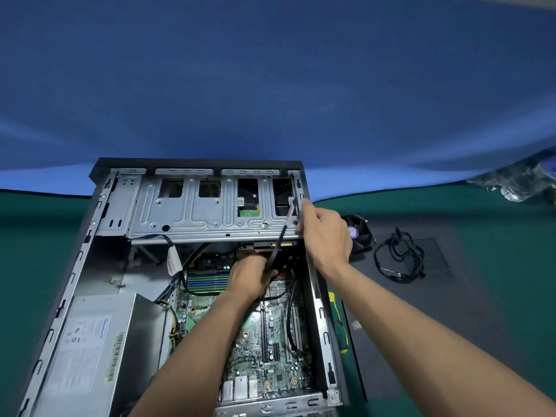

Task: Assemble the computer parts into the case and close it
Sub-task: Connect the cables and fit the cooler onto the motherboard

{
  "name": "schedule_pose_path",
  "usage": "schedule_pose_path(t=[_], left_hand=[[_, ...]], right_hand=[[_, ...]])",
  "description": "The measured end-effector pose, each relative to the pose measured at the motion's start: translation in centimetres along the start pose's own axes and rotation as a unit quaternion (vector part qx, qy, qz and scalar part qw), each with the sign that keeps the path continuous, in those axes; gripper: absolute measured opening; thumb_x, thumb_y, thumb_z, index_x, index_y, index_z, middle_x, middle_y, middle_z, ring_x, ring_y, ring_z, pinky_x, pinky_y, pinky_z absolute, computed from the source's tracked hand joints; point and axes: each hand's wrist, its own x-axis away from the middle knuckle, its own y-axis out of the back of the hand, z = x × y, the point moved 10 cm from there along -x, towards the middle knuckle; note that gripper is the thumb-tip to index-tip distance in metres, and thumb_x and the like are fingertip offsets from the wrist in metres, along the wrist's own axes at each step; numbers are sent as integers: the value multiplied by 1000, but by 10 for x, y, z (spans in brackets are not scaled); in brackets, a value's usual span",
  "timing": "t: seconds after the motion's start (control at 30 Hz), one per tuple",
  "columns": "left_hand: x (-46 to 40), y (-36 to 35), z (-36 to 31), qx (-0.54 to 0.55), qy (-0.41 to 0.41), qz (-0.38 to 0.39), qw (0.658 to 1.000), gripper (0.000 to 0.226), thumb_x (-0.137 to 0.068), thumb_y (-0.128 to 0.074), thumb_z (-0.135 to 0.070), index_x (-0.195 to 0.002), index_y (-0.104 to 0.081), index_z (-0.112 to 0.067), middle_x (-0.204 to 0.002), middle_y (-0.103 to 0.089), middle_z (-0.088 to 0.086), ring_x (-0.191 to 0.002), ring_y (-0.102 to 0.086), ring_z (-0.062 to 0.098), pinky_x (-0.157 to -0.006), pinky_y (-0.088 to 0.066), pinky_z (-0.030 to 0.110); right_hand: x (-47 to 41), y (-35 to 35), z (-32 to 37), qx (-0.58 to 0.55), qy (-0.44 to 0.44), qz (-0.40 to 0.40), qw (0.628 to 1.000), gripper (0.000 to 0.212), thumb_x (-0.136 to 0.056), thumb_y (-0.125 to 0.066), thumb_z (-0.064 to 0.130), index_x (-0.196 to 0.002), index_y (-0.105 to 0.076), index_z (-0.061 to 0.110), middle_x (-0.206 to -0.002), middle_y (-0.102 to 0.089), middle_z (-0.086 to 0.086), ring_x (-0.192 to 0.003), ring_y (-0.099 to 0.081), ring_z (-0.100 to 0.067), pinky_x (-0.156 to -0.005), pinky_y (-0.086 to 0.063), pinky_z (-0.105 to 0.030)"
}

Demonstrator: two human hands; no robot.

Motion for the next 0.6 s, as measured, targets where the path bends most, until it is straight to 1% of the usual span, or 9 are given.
schedule_pose_path(t=[0.03, 0.1, 0.2, 0.27, 0.37, 0.43, 0.5, 0.53, 0.6], left_hand=[[-1, -1, 2, -2, 11, 7, 1000, 25, -92, -59, -32, -90, -64, -7, -90, -69, 15, -88, -66, 34, -79, -54, 37], [-2, 0, 3, -23, 14, 5, 1000, 23, -92, -58, -31, -94, -66, -9, -93, -69, 13, -90, -65, 33, -82, -52, 34], [0, 3, 1, -38, 19, -6, 999, 21, -92, -58, -28, -94, -68, -10, -93, -69, 12, -91, -65, 30, -81, -51, 33], [2, 3, 2, -33, 24, -10, 999, 21, -91, -59, -26, -96, -68, -8, -98, -69, 15, -95, -64, 31, -83, -51, 35], [6, 7, 3, -31, 35, -20, 999, 16, -88, -61, -21, -84, -62, -5, -95, -67, 19, -92, -63, 36, -71, -45, 32], [6, 7, 2, -30, 43, -24, 998, 20, -87, -62, -22, -73, -58, -7, -91, -66, 22, -88, -62, 39, -63, -37, 30], [5, 7, 4, -19, 57, -23, 998, 22, -88, -59, -23, -71, -59, -9, -90, -67, 21, -88, -63, 37, -63, -39, 29], [5, 7, 5, -14, 65, -24, 997, 23, -88, -58, -24, -68, -56, -13, -89, -68, 18, -88, -64, 35, -64, -41, 29], [3, 7, 5, -18, 71, -28, 997, 25, -89, -57, -26, -65, -53, -17, -88, -68, 15, -87, -64, 32, -66, -41, 27]], right_hand=[[0, -3, 6, 21, 14, 17, 1000, 64, -94, -36, 56, -65, -65, 7, -63, -66, 0, -61, -58, -19, -55, -34, -24], [3, -11, 19, 71, 46, 52, 995, 62, -90, -41, 61, -67, -69, 11, -60, -65, 4, -58, -58, -15, -52, -33, -23], [4, -16, 22, 108, 37, 87, 990, 42, -84, -60, 50, -68, -69, 12, -54, -55, 7, -51, -51, -14, -47, -28, -21], [3, -18, 21, 109, 12, 120, 987, 38, -81, -66, 45, -66, -67, 10, -57, -55, 5, -52, -49, -14, -47, -28, -21], [10, -23, 23, 136, -3, 159, 978, 36, -80, -67, 38, -57, -50, 15, -55, -51, 3, -57, -51, -21, -48, -30, -24], [16, -26, 26, 151, 14, 161, 975, 29, -80, -63, 32, -59, -50, 15, -57, -52, 1, -59, -52, -24, -50, -33, -24], [19, -25, 23, 124, 18, 163, 979, 18, -81, -61, 23, -65, -60, 15, -65, -60, 0, -67, -57, -25, -55, -37, -25], [19, -24, 20, 93, 14, 168, 981, 19, -82, -62, 21, -63, -60, 16, -64, -60, 1, -66, -56, -22, -57, -38, -26], [18, -21, 12, 15, 4, 186, 982, 31, -82, -67, 17, -54, -52, 17, -56, -52, 4, -58, -48, -17, -59, -39, -27]])
